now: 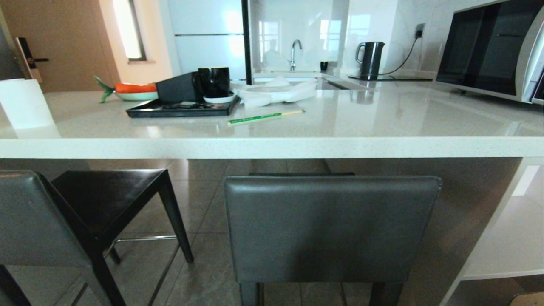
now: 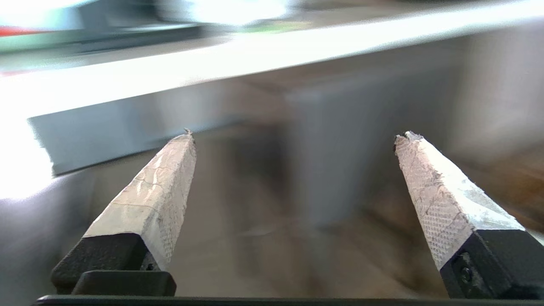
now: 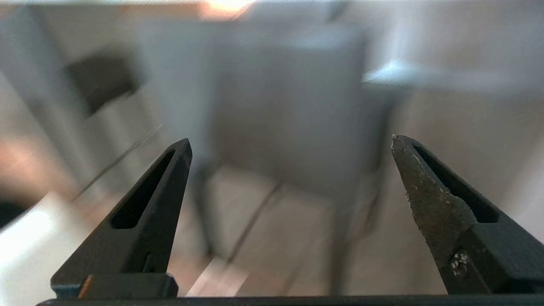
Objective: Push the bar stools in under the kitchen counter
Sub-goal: Pull the gray chair out from under the dining table
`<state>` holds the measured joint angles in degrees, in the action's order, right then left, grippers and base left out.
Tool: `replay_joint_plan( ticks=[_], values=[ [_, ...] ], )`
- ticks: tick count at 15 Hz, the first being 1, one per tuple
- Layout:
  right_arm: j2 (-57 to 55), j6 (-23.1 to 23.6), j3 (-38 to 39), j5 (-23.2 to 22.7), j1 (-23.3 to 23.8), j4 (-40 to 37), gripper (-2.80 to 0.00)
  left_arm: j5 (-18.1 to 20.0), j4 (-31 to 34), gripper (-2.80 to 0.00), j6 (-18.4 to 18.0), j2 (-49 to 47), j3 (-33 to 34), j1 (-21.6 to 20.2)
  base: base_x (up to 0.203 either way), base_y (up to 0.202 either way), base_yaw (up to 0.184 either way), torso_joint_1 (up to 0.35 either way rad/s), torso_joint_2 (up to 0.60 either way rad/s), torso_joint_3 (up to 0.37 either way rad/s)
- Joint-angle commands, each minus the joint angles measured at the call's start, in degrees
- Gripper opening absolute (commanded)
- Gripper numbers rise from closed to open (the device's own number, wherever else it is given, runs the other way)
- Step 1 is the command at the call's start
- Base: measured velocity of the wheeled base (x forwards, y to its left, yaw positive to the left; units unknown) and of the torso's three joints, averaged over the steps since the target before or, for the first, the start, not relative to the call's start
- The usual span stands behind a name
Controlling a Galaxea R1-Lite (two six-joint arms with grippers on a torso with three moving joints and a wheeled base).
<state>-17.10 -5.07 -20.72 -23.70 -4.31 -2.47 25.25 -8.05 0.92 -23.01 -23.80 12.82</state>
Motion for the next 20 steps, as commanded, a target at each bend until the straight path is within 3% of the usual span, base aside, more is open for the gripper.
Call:
replay_joint_plan(
  ticks=[1, 5, 9, 10, 11, 13, 16, 17, 18, 20],
  values=[
    [-4.0, 0.0, 0.3, -3.9, -2.0, -2.7, 0.00, 2.6, -1.3, 0.00, 0.2, -9.6, 1.6, 5.5, 0.000, 0.000, 0.000, 0.000, 0.00, 0.000],
    [-11.9, 0.2, 1.8, -4.7, -6.2, -3.3, 0.00, 4.4, -3.4, 0.00, 0.5, -21.8, 3.4, 6.1, 0.000, 0.000, 0.000, 0.000, 0.00, 0.000],
    [-22.2, 0.5, 1.3, -4.6, -6.4, 5.5, 0.00, 8.0, -16.9, 0.00, 0.5, -33.8, 4.8, 5.9, 0.000, 0.000, 0.000, 0.000, 0.00, 0.000],
    [-23.9, 0.6, 0.0, -4.6, -6.3, 7.0, 0.00, 9.6, -21.7, 0.00, 0.5, -36.5, 5.7, 5.9, 0.000, 0.000, 0.000, 0.000, 0.00, 0.000],
    [-24.8, 1.1, -1.4, -4.5, -6.2, 7.3, 0.00, 13.5, -25.0, 0.00, 0.6, -38.1, 6.7, 5.5, 0.000, 0.000, 0.000, 0.000, 0.00, 0.000],
    [-26.5, 2.9, -1.7, -4.5, -4.8, 6.9, 0.00, 21.9, -27.4, 0.00, 0.6, -39.9, 7.7, 0.8, 0.000, 0.000, 0.000, 0.000, 0.00, 0.000],
    [-30.0, 3.5, -1.8, -5.3, 3.8, 8.8, 0.00, 28.7, -29.2, 0.00, 0.4, -42.4, 8.0, -10.0, 0.000, 0.000, 0.000, 0.000, 0.00, 0.000],
    [-30.7, 3.6, -1.8, -7.7, 7.6, 10.9, 0.00, 31.5, -30.3, 0.00, 0.4, -42.6, 8.7, -12.9, 0.000, 0.000, 0.000, 0.000, 0.00, 0.000],
    [-31.2, 3.7, -2.0, -11.3, 11.7, 12.4, 0.00, 35.0, -31.8, 0.00, 0.4, -42.6, 9.8, -14.6, 0.000, 0.000, 0.000, 0.000, 0.00, 0.000],
    [-32.8, 4.4, -3.1, -21.6, 21.2, 13.6, 0.00, 36.4, -33.4, 0.00, 0.4, -42.9, 10.4, -14.9, 0.000, 0.000, 0.000, 0.000, 0.00, 0.000]
  ],
)
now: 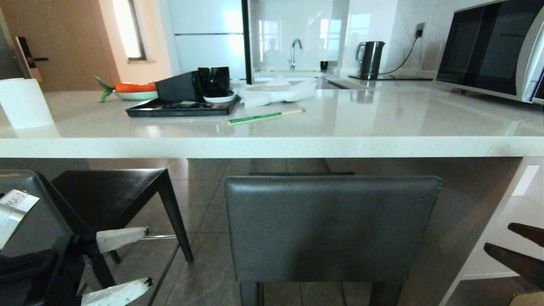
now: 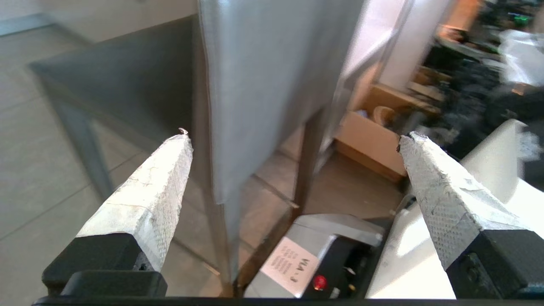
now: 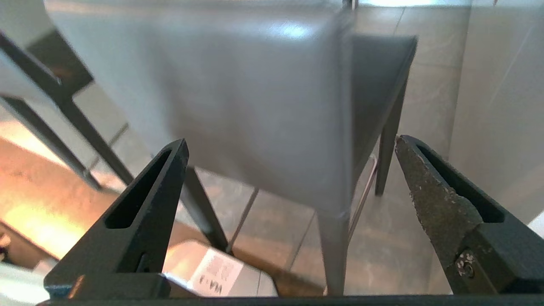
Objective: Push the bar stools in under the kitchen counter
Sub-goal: Pull the gray chair out from under the dining table
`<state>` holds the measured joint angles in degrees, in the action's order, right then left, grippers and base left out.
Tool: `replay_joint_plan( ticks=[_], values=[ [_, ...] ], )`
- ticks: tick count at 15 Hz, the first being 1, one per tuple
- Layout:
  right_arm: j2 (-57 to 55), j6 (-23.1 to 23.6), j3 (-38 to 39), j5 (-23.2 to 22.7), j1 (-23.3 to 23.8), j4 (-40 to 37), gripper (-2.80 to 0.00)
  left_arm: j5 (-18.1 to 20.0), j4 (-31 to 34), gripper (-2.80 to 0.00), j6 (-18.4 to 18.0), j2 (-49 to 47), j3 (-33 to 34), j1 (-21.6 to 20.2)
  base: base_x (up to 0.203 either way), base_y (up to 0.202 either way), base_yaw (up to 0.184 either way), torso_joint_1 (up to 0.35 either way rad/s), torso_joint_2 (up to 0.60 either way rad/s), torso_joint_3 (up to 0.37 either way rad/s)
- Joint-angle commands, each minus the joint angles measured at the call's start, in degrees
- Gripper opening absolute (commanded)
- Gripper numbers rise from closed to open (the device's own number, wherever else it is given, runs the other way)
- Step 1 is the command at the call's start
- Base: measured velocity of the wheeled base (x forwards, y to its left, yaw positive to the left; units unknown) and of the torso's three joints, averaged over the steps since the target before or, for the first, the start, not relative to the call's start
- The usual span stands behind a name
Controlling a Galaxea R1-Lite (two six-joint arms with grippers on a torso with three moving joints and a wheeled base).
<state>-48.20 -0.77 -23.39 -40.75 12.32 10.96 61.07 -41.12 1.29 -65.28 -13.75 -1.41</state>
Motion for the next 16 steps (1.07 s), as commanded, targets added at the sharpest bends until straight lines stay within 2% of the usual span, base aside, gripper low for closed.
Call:
replay_joint_plan(
  ticks=[1, 2, 3, 5, 7, 9, 12, 16],
  values=[
    [-2.9, 1.3, -0.6, -9.6, 9.4, 0.4, 0.00, 0.5, -0.4, 0.00, 0.0, -0.7, 0.4, -0.4, 0.000, 0.000, 0.000, 0.000, 0.00, 0.000],
    [-4.2, 3.8, -0.2, -16.6, 14.0, 0.6, 0.00, 0.5, -0.4, 0.00, 0.0, -0.9, 0.3, -0.4, 0.000, 0.000, 0.000, 0.000, 0.00, 0.000],
    [-5.0, 6.7, 1.6, -23.4, 16.6, 0.7, 0.00, 0.5, -0.4, 0.00, 0.0, -1.5, 0.2, -0.5, 0.000, 0.000, 0.000, 0.000, 0.00, 0.000],
    [-4.5, 9.4, 6.8, -27.9, 16.6, 0.9, 0.00, 0.4, -0.4, 0.00, -0.2, -3.0, 0.4, -0.5, 0.000, 0.000, 0.000, 0.000, 0.00, 0.000],
    [-4.3, 10.0, 10.3, -29.5, 12.0, 1.3, 0.00, 0.4, -0.7, 0.00, -0.3, -4.6, 0.3, 0.3, 0.000, 0.000, 0.000, 0.000, 0.00, 0.000],
    [-6.0, 10.1, 11.0, -30.2, 9.0, 2.0, 0.00, 0.3, -4.6, 0.00, -0.3, -8.4, 0.2, 1.3, 0.000, 0.000, 0.000, 0.000, 0.00, 0.000],
    [-13.9, 11.1, 10.0, -30.3, 8.4, 6.5, 0.00, 0.1, -17.2, 0.00, 0.2, -17.2, 1.6, 3.1, 0.000, 0.000, 0.000, 0.000, 0.00, 0.000],
    [-29.3, 10.9, 10.3, -30.3, 8.1, 24.1, 0.00, -0.1, -36.7, 0.00, 2.5, -29.3, 4.3, 4.7, 0.000, 0.000, 0.000, 0.000, 0.00, 0.000]
  ],
)
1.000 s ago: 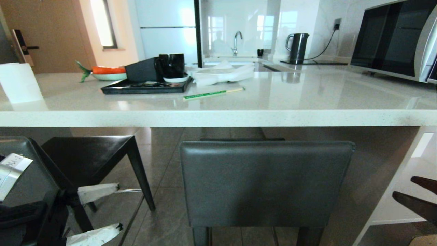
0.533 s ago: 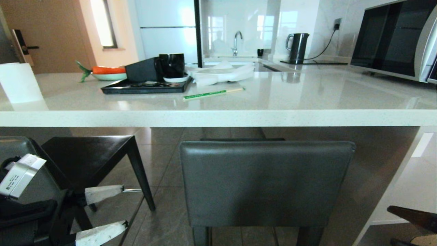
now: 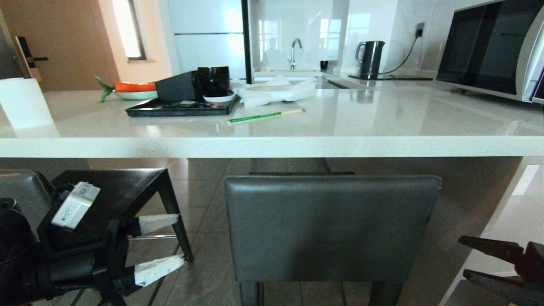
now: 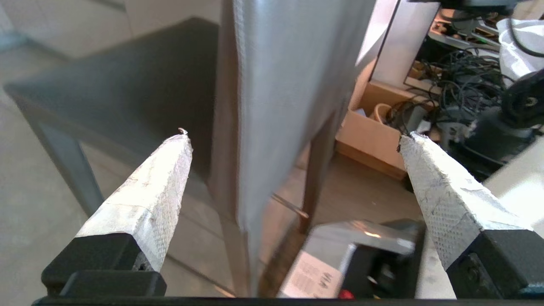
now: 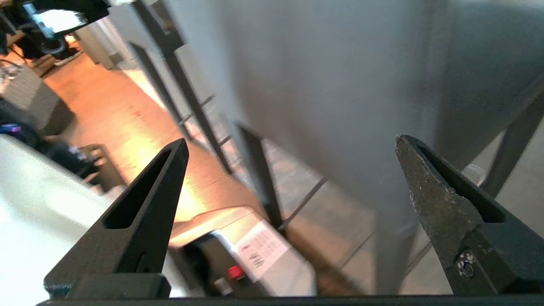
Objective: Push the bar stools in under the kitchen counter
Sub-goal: Pull the gray chair out from under the dining table
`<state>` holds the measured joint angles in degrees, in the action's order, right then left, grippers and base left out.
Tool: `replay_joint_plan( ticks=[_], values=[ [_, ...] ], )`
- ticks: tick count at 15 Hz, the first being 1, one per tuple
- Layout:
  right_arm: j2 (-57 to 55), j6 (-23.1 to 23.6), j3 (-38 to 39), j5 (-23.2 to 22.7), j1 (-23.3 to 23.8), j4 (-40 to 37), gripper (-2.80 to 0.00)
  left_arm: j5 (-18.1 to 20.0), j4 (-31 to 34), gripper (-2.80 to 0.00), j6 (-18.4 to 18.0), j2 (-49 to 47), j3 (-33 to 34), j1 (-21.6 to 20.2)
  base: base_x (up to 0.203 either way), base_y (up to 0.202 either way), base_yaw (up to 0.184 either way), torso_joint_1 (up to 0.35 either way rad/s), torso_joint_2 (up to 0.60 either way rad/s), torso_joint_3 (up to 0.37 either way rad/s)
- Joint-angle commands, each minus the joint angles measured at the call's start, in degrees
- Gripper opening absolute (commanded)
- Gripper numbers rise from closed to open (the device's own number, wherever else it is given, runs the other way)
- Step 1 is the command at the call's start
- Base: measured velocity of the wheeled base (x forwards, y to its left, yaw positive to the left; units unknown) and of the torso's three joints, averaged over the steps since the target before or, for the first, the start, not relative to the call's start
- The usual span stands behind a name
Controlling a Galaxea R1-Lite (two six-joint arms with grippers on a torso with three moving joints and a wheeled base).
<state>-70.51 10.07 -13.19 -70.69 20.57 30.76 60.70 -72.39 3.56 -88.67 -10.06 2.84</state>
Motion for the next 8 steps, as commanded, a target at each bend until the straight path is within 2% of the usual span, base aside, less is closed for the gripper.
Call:
replay_joint_plan(
  ticks=[1, 3, 5, 8],
  values=[
    [-9.8, -0.2, 0.2, -0.5, -0.4, 8.5, 0.00, 0.3, -9.1, 0.00, 0.7, -8.1, 1.0, 0.9, 0.000, 0.000, 0.000, 0.000, 0.00, 0.000],
    [-12.7, -0.4, 0.2, -1.5, -1.9, 11.5, 0.00, 0.1, -13.0, 0.00, 2.0, -10.9, 1.2, 1.6, 0.000, 0.000, 0.000, 0.000, 0.00, 0.000],
    [-16.1, -0.3, -0.6, -2.1, -3.1, 12.7, 0.00, -0.2, -13.5, 0.00, 1.9, -11.6, 1.0, 3.2, 0.000, 0.000, 0.000, 0.000, 0.00, 0.000],
    [-24.1, -0.5, -1.9, -2.1, -3.6, 21.2, 0.00, -4.9, -13.7, 0.00, 1.7, -13.8, -0.2, 6.3, 0.000, 0.000, 0.000, 0.000, 0.00, 0.000]
  ],
)
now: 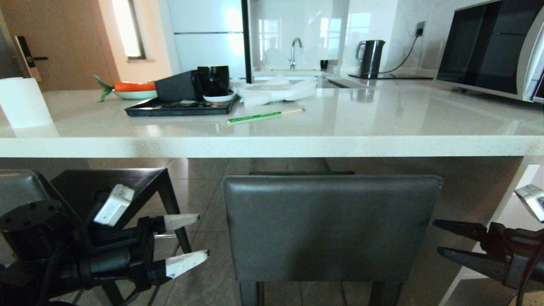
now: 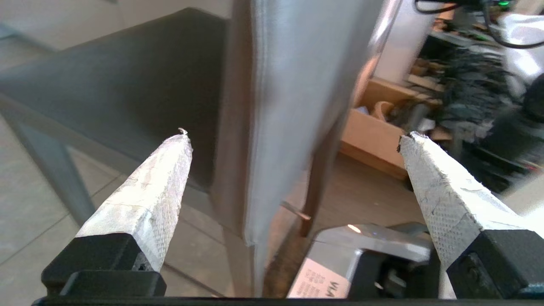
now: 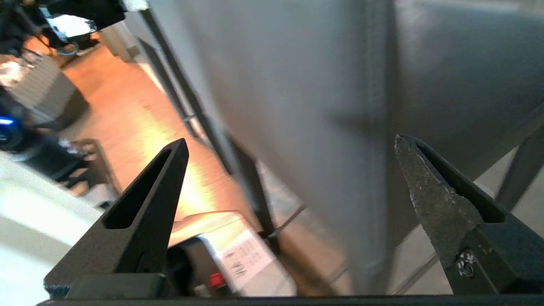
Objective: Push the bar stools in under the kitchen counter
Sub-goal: Pull the gray chair out from under the dining table
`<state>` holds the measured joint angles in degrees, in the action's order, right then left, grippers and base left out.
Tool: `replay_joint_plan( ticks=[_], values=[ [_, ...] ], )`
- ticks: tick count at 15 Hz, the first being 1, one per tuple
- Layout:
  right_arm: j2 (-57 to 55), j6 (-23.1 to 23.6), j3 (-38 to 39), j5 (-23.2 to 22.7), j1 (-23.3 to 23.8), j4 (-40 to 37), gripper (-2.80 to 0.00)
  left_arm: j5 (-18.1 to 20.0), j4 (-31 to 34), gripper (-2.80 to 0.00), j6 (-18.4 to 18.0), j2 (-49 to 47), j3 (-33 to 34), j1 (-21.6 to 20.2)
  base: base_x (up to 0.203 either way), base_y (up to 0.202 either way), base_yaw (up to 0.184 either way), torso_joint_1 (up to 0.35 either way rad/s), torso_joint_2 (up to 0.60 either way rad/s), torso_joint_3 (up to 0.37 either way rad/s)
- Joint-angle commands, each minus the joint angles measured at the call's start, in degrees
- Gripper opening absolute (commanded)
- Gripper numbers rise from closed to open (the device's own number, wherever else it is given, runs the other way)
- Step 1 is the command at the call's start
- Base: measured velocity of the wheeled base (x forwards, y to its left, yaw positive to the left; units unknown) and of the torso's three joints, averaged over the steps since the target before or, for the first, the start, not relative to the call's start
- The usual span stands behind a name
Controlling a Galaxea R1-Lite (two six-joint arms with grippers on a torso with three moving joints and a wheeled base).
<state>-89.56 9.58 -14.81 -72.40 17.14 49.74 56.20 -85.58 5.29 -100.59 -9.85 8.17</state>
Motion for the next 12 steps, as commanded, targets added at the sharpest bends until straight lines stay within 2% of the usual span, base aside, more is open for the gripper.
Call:
replay_joint_plan(
  ticks=[1, 2, 5, 7, 12],
  values=[
    [-7.7, 0.0, -0.4, -0.4, -0.2, 6.8, 0.00, -1.4, -1.4, 0.00, 0.0, -3.6, -1.0, 1.6, 0.000, 0.000, 0.000, 0.000, 0.00, 0.000],
    [-9.3, -0.1, -0.3, -0.7, 0.0, 11.3, 0.00, -1.7, -1.8, 0.00, 0.0, -5.3, -1.2, 1.8, 0.000, 0.000, 0.000, 0.000, 0.00, 0.000],
    [-8.0, -0.1, 2.6, -5.8, 2.6, 12.8, 0.00, -1.6, -2.1, 0.00, 0.3, -3.6, 0.8, 1.4, 0.000, 0.000, 0.000, 0.000, 0.00, 0.000],
    [-9.4, -0.1, 2.0, -6.0, 2.5, 13.0, 0.00, -1.8, -2.1, 0.00, -0.1, -4.7, 1.4, 1.3, 0.000, 0.000, 0.000, 0.000, 0.00, 0.000],
    [-11.4, -0.4, -1.6, -6.9, 0.6, 13.3, 0.00, -2.0, -2.1, 0.00, -0.3, -7.1, -3.5, 1.0, 0.000, 0.000, 0.000, 0.000, 0.00, 0.000]
  ],
)
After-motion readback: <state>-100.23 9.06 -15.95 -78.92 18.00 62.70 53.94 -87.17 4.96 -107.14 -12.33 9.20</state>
